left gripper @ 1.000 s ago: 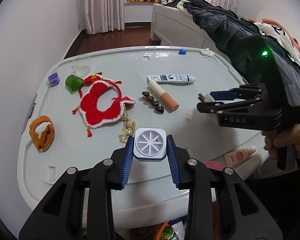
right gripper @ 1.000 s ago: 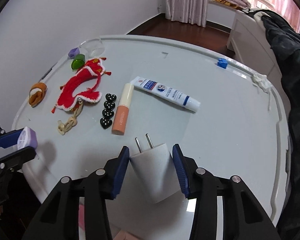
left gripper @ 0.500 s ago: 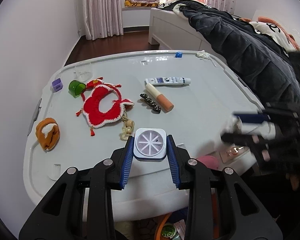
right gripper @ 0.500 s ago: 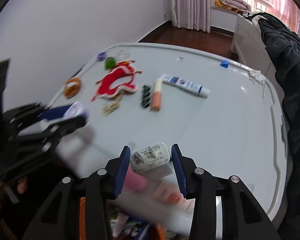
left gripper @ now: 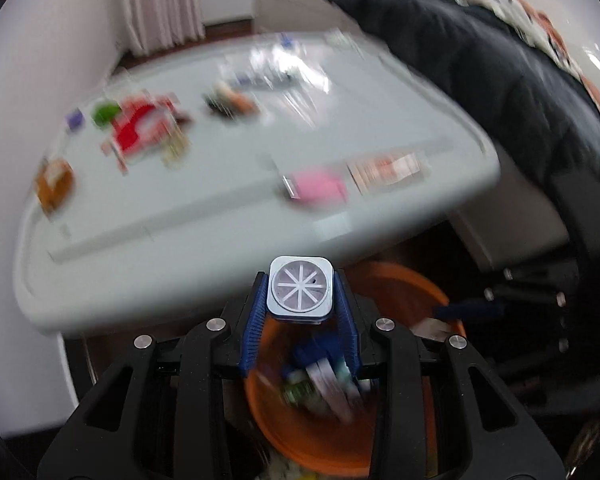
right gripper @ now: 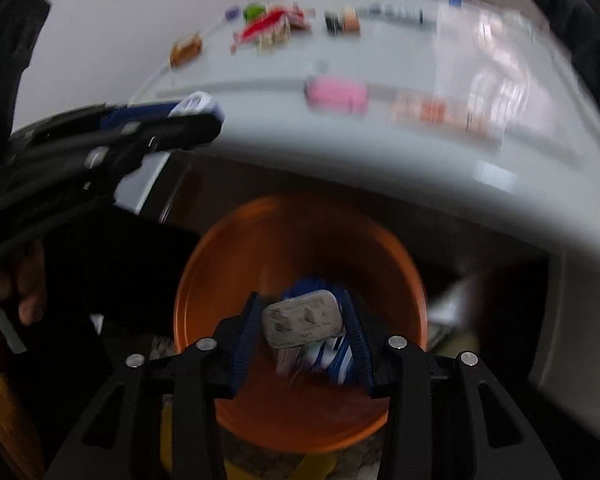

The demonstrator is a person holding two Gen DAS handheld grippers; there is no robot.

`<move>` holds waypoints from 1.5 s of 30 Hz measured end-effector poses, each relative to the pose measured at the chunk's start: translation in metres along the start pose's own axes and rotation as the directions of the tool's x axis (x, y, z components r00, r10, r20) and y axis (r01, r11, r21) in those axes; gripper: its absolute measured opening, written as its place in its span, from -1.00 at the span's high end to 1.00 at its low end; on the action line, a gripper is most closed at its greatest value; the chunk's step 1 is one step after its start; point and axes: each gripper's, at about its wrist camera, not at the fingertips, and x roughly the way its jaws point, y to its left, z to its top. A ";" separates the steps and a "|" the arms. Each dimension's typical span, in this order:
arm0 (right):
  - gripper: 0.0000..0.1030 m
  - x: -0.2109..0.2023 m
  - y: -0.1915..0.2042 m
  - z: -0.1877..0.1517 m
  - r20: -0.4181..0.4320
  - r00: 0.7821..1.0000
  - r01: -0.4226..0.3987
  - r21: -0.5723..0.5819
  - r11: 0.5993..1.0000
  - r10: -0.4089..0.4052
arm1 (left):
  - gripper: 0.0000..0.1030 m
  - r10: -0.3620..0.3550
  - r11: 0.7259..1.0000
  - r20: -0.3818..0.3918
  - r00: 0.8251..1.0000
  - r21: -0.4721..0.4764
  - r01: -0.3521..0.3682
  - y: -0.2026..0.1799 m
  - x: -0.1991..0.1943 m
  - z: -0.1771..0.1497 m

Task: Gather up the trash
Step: 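Drop the vent cap and white plug into the orange bucket, then grasp the red knitted bib with the left tool while the right grasps the white tube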

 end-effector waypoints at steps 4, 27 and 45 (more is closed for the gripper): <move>-0.34 0.000 -0.009 -0.010 -0.021 0.999 0.039 0.032 0.999 -0.038 | -0.05 -0.066 0.998 -0.103 0.992 -0.011 0.066 -0.012 0.015 -0.029; -0.74 -0.095 -0.043 0.079 0.441 0.892 0.074 0.077 0.994 -0.101 | -0.67 0.315 0.920 -0.027 0.949 -0.237 -0.312 0.157 0.061 0.141; -0.79 -0.096 -0.056 0.077 0.443 0.883 0.129 0.088 0.988 -0.154 | 0.69 0.203 0.936 0.128 0.971 -0.318 -0.154 0.169 0.033 0.165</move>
